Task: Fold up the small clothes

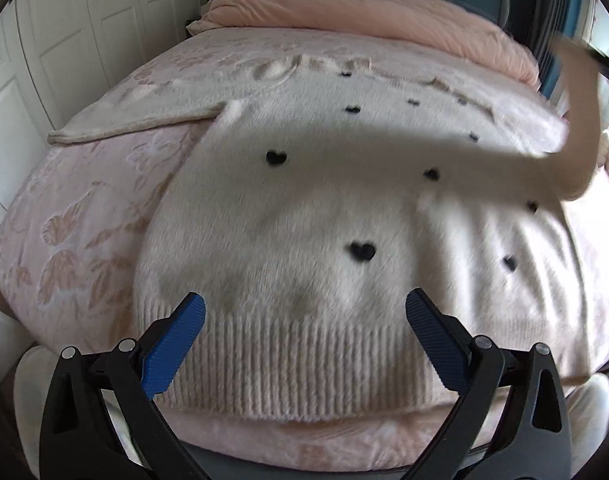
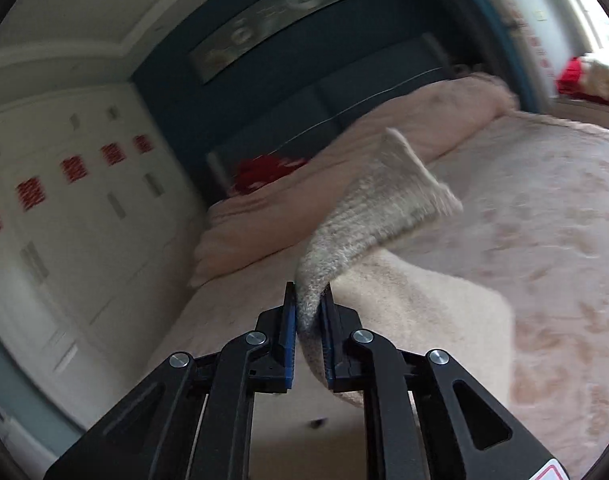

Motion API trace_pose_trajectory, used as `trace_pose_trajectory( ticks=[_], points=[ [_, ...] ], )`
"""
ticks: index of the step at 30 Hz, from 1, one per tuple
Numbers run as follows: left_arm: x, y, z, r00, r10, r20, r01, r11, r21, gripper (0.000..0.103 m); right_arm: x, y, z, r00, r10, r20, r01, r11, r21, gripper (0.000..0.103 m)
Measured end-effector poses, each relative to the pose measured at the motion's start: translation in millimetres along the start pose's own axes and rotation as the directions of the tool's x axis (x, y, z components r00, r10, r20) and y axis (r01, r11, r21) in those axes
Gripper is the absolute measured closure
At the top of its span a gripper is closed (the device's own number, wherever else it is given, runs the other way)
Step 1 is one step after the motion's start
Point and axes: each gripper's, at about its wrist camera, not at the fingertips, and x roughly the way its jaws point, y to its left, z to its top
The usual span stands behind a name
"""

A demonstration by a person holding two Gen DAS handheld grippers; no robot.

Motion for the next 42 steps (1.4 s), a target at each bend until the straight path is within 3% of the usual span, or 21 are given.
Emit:
trace_pose_trajectory(
  ticks=[2, 4, 7, 10, 12, 15, 19, 20, 21, 23, 24, 25, 26, 29, 31, 32, 35, 36, 39, 40, 42],
  points=[
    [-3.2, 4.1, 10.0, 0.999, -0.028, 0.015, 0.029, 0.999, -0.019, 0.005, 45.3, 55.1, -31.9, 0.989, 0.096, -0.108, -0.106, 0.991, -0.083, 0.076],
    [-5.6, 8.9, 22.8, 0.998, -0.048, 0.033, 0.05, 0.998, -0.031, 0.005, 76.6, 91.7, -65.1, 0.979, 0.087, -0.182, -0.121, 0.975, -0.187, 0.067],
    [-3.5, 17.1, 53.2, 0.992, -0.107, 0.068, 0.11, 0.993, -0.049, 0.005, 83.2, 90.0, -90.1, 0.98, 0.017, -0.197, -0.065, 0.97, -0.235, 0.056],
    [19.7, 19.9, 90.0, 0.976, -0.207, 0.068, 0.211, 0.975, -0.063, 0.005, 68.2, 54.9, -106.2, 0.97, -0.128, -0.205, 0.086, 0.975, -0.203, 0.048],
    [45.6, 16.9, 115.0, 0.972, -0.231, 0.045, 0.234, 0.969, -0.08, 0.005, 54.0, 24.7, -114.3, 0.938, -0.267, -0.22, 0.215, 0.948, -0.234, 0.047],
    [88.8, 7.5, 150.8, 0.966, -0.258, 0.014, 0.258, 0.956, -0.143, 0.005, 46.5, -19.8, -125.3, 0.863, -0.432, -0.263, 0.355, 0.888, -0.294, 0.047],
    [149.9, -10.5, 179.6, 0.957, -0.284, -0.054, 0.265, 0.936, -0.233, 0.007, 63.8, -58.8, -132.8, 0.8, -0.507, -0.321, 0.416, 0.854, -0.313, 0.047],
    [162.0, -15.8, 183.0, 0.962, -0.264, -0.071, 0.24, 0.939, -0.247, 0.018, 66.0, -66.6, -135.7, 0.794, -0.506, -0.336, 0.419, 0.857, -0.3, 0.047],
    [168.1, -16.9, 185.4, 0.962, -0.264, -0.072, 0.237, 0.937, -0.257, 0.027, 70.2, -72.4, -137.5, 0.791, -0.502, -0.349, 0.422, 0.861, -0.283, 0.047],
    [180.0, -23.2, 189.4, 0.96, -0.267, -0.086, 0.236, 0.935, -0.265, 0.073, 77.9, -79.1, -137.5, 0.794, -0.489, -0.36, 0.424, 0.871, -0.249, 0.051],
    [183.6, -23.2, 191.0, 0.96, -0.265, -0.087, 0.234, 0.935, -0.268, 0.082, 78.9, -82.9, -134.7, 0.801, -0.474, -0.366, 0.418, 0.88, -0.227, 0.06],
    [183.7, -24.6, 195.4, 0.96, -0.271, -0.07, 0.244, 0.933, -0.263, 0.09, 86.1, -86.2, -129.3, 0.811, -0.453, -0.371, 0.407, 0.891, -0.2, 0.086],
    [182.6, -25.4, 198.2, 0.961, -0.273, -0.052, 0.251, 0.933, -0.257, 0.091, 85.3, -87.9, -127.2, 0.811, -0.457, -0.366, 0.416, 0.889, -0.189, 0.091],
    [164.0, -18.4, 209.1, 0.961, -0.272, 0.052, 0.277, 0.932, -0.234, 0.092, 66.2, -84.3, -111.6, 0.88, -0.397, -0.26, 0.388, 0.917, -0.089, 0.093],
    [163.1, -11.9, 211.0, 0.961, -0.269, 0.07, 0.278, 0.932, -0.233, 0.092, 55.8, -89.1, -105.0, 0.897, -0.387, -0.212, 0.387, 0.921, -0.045, 0.093],
    [168.6, -9.5, 210.0, 0.964, -0.26, 0.056, 0.266, 0.936, -0.231, 0.091, 59.3, -95.8, -107.9, 0.889, -0.398, -0.226, 0.399, 0.916, -0.045, 0.093],
    [199.9, -4.0, 195.8, 0.968, -0.248, -0.045, 0.229, 0.941, -0.249, 0.091, 83.4, -129.6, -139.7, 0.809, -0.434, -0.396, 0.454, 0.89, -0.047, 0.092],
    [200.8, 1.2, 188.7, 0.961, -0.277, -0.027, 0.26, 0.928, -0.267, 0.089, 77.7, -127.6, -136.2, 0.827, -0.429, -0.364, 0.45, 0.893, -0.029, 0.091],
    [182.5, 20.5, 180.2, 0.943, -0.332, 0.019, 0.32, 0.892, -0.321, 0.084, 64.4, -112.7, -124.6, 0.833, -0.437, -0.34, 0.457, 0.889, -0.025, 0.078],
    [173.1, 31.0, 177.3, 0.941, -0.335, 0.041, 0.329, 0.883, -0.335, 0.085, 58.3, -105.2, -123.0, 0.834, -0.441, -0.331, 0.456, 0.889, -0.035, 0.078],
    [156.1, 55.4, 171.9, 0.946, -0.312, 0.083, 0.321, 0.876, -0.359, 0.072, 41.3, -82.7, -124.9, 0.838, -0.448, -0.31, 0.447, 0.891, -0.08, 0.075]
  ],
)
